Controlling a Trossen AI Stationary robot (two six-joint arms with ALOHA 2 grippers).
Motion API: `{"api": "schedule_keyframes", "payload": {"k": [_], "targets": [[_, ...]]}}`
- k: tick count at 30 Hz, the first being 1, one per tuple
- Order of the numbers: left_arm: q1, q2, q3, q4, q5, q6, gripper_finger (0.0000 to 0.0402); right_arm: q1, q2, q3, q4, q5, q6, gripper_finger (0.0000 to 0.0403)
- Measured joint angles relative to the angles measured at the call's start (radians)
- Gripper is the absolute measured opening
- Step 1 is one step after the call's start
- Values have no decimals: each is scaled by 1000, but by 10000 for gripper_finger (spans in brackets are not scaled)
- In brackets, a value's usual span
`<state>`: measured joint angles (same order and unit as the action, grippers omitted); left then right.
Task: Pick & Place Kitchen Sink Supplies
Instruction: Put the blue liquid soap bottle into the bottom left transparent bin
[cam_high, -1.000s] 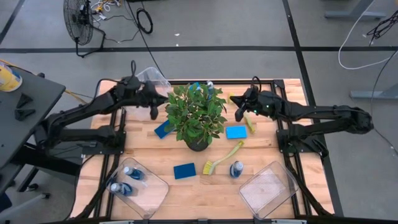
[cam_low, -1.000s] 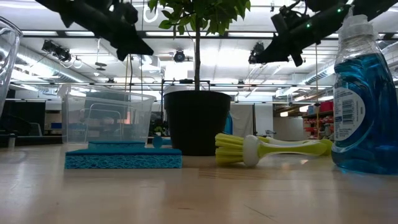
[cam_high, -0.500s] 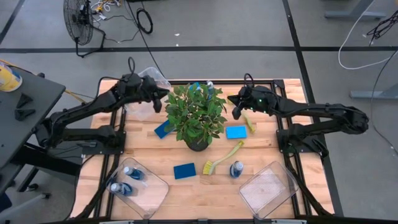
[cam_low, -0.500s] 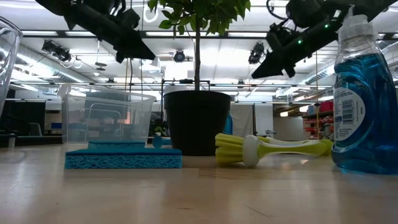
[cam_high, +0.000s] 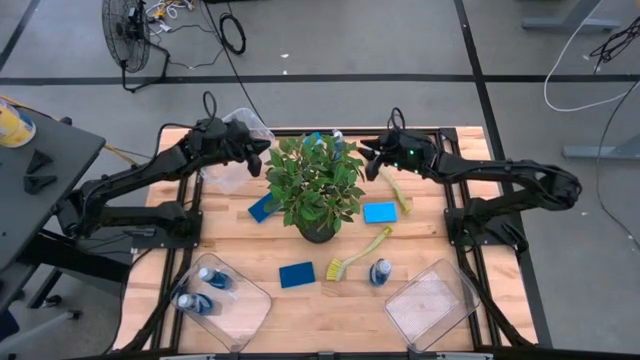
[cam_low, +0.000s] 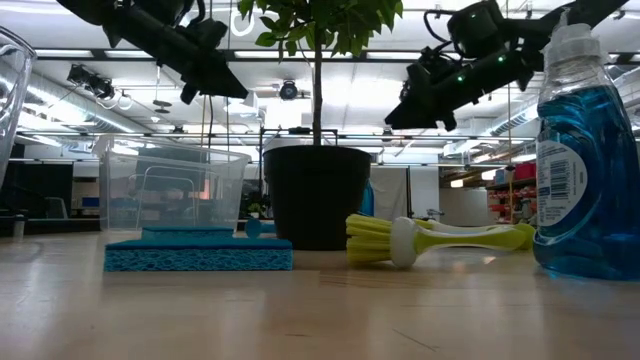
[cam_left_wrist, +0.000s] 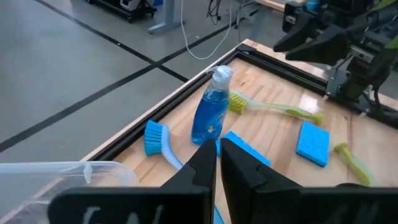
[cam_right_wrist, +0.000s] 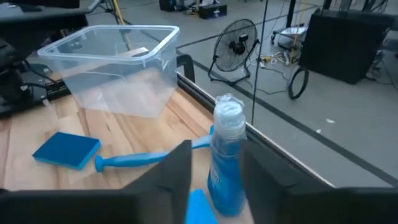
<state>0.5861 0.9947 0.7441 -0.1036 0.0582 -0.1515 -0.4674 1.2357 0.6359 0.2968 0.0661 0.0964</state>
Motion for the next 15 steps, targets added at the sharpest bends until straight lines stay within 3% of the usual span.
{"api": "schedule_keyframes", "payload": {"k": [8,15], "targets": [[0,0,0,0,-13,-21,28,-48,60,62,0,-114,-25,258],[0,0,0,0,-13,-21,28,-65,133,139,-30,-138,-65,308]]}}
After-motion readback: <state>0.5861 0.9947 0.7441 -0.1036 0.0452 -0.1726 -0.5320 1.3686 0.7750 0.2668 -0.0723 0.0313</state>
